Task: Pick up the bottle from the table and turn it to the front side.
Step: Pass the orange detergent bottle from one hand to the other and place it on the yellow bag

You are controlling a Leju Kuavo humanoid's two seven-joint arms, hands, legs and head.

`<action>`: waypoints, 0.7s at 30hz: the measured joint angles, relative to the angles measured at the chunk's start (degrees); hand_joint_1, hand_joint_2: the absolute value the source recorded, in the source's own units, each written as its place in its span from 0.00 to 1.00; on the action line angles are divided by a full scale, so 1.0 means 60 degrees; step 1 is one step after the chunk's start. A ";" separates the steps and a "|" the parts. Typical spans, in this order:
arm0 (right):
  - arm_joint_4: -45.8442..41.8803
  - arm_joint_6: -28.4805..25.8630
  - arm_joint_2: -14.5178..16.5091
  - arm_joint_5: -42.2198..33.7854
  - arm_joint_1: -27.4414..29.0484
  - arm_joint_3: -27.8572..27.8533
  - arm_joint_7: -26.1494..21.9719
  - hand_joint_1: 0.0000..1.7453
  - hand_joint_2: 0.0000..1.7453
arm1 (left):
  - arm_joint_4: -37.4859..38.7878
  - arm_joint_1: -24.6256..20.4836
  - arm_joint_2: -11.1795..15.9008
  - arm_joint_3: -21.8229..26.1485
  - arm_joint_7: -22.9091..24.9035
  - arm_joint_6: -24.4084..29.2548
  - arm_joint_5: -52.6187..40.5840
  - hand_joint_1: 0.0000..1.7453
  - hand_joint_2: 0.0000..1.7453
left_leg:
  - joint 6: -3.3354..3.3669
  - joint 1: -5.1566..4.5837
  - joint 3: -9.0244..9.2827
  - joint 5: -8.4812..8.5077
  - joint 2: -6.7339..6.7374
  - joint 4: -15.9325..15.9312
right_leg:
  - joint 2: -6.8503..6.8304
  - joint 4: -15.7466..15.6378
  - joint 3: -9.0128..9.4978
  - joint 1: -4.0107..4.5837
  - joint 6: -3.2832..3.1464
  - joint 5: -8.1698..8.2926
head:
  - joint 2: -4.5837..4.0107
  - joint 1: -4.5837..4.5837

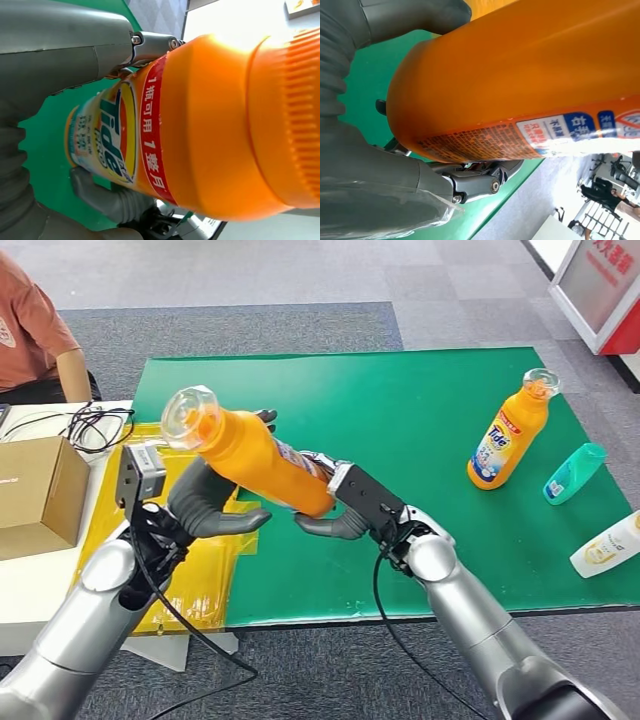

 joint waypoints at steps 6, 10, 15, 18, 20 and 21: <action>0.0048 0.0004 0.0123 0.0044 -0.0041 0.0014 -0.0011 1.00 1.00 | 0.0004 -0.0235 -0.0123 -0.0116 0.0071 0.0066 -0.0036 0.00 1.00 | 0.0002 -0.0001 -0.0001 0.0002 0.0000 0.0000 | 0.0000 -0.0001 0.0001 -0.0002 0.0002 0.0001 | 0.0000 0.0000; 0.0051 0.0005 0.0128 0.0057 -0.0042 0.0019 -0.0014 1.00 1.00 | 0.0004 -0.0255 -0.0149 -0.0151 0.0072 0.0074 -0.0046 0.49 1.00 | 0.0002 -0.0001 -0.0001 0.0002 0.0000 0.0000 | 0.0000 -0.0001 0.0001 -0.0003 0.0002 0.0001 | -0.0001 0.0000; 0.0048 0.0056 0.0173 0.0170 -0.0042 0.0172 -0.0037 1.00 1.00 | 0.0030 -0.0423 -0.0202 -0.0228 0.0179 0.0411 -0.0265 0.98 1.00 | 0.0002 -0.0001 0.0000 0.0002 0.0000 0.0000 | 0.0000 -0.0001 0.0000 -0.0002 0.0001 0.0001 | 0.0000 -0.0001; 0.0032 0.0107 0.0174 0.0276 -0.0041 0.0294 -0.0041 1.00 1.00 | 0.0033 -0.0482 -0.0216 -0.0261 0.0184 0.0552 -0.0423 0.92 1.00 | 0.0002 -0.0001 -0.0001 0.0003 0.0001 0.0000 | 0.0000 -0.0001 -0.0001 -0.0003 0.0001 0.0001 | 0.0000 0.0001; 0.0003 0.0142 0.0174 0.0366 -0.0037 0.0391 -0.0043 1.00 1.00 | 0.0031 -0.0513 -0.0217 -0.0283 0.0184 0.0600 -0.0499 0.96 1.00 | 0.0002 -0.0001 -0.0001 0.0003 0.0001 0.0000 | 0.0000 -0.0001 -0.0002 -0.0003 0.0002 0.0001 | 0.0000 0.0001; -0.0020 0.0160 0.0174 0.0412 -0.0030 0.0441 -0.0044 1.00 1.00 | 0.0030 -0.0525 -0.0216 -0.0290 0.0184 0.0618 -0.0528 0.99 1.00 | 0.0002 -0.0002 -0.0001 0.0003 0.0001 0.0000 | 0.0000 -0.0001 -0.0002 -0.0003 0.0002 0.0001 | 0.0000 0.0001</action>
